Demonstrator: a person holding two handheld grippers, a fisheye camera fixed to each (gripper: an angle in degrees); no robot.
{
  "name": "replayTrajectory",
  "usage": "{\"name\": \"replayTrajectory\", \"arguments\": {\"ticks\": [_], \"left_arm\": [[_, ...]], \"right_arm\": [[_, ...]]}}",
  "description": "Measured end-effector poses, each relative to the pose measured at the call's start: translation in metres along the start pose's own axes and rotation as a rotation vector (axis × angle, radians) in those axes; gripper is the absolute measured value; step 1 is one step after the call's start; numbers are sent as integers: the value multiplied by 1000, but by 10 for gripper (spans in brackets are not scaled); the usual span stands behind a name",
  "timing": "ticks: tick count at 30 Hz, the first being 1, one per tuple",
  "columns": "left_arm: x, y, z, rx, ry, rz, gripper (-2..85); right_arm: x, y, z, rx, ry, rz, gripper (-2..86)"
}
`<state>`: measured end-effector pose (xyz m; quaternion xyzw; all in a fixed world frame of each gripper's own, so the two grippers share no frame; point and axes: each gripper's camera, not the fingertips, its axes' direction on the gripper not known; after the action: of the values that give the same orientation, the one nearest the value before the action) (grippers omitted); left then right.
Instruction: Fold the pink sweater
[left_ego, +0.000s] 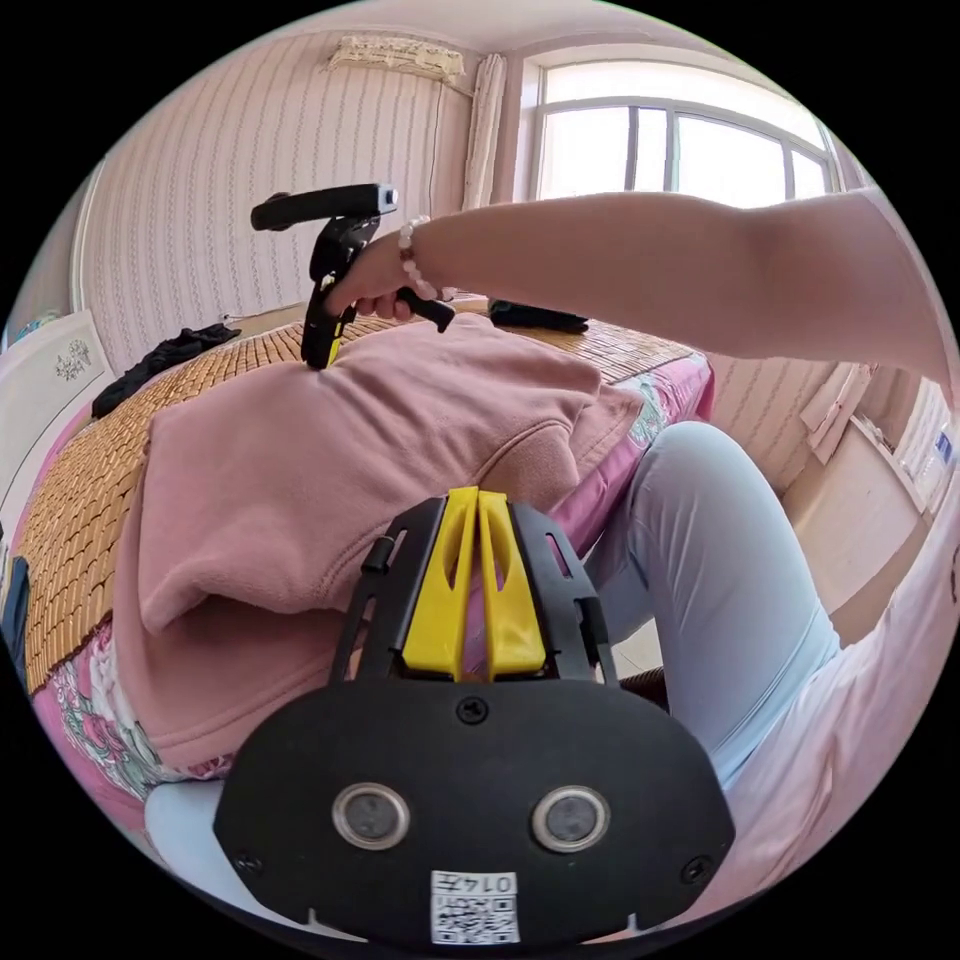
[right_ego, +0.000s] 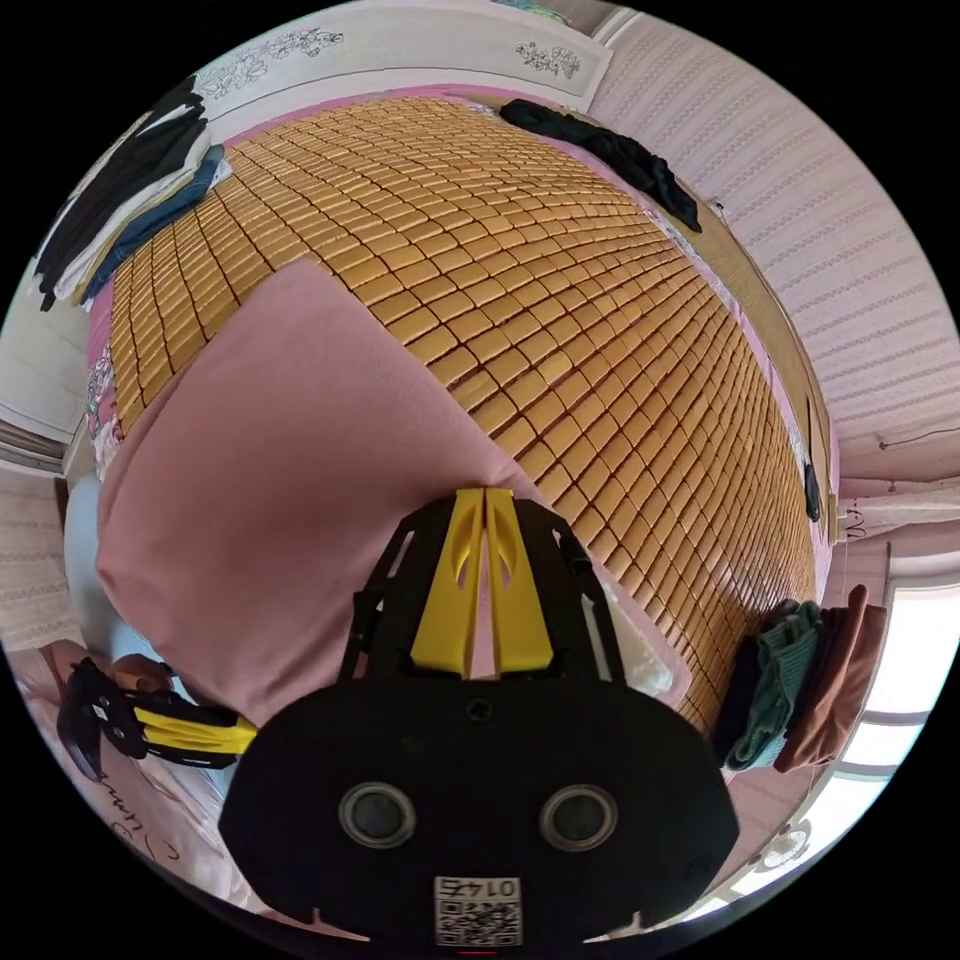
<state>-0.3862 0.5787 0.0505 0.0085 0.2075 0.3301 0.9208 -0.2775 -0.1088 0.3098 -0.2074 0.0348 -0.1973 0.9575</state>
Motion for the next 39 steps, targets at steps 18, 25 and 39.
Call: {"name": "replayTrajectory", "arguments": {"ticks": [18,25,39], "left_arm": [[-62,-19,-36,71,51,-148,103],[-49,-48,-43,133,17,-121,106],[-30,-42,-16,82,-26,-191,106]], "right_arm": [[63,420,-33,409,-172,790,174],[79,460,-12,502,-281,839,134],[100,518,-7,603,-320,792,57]]}}
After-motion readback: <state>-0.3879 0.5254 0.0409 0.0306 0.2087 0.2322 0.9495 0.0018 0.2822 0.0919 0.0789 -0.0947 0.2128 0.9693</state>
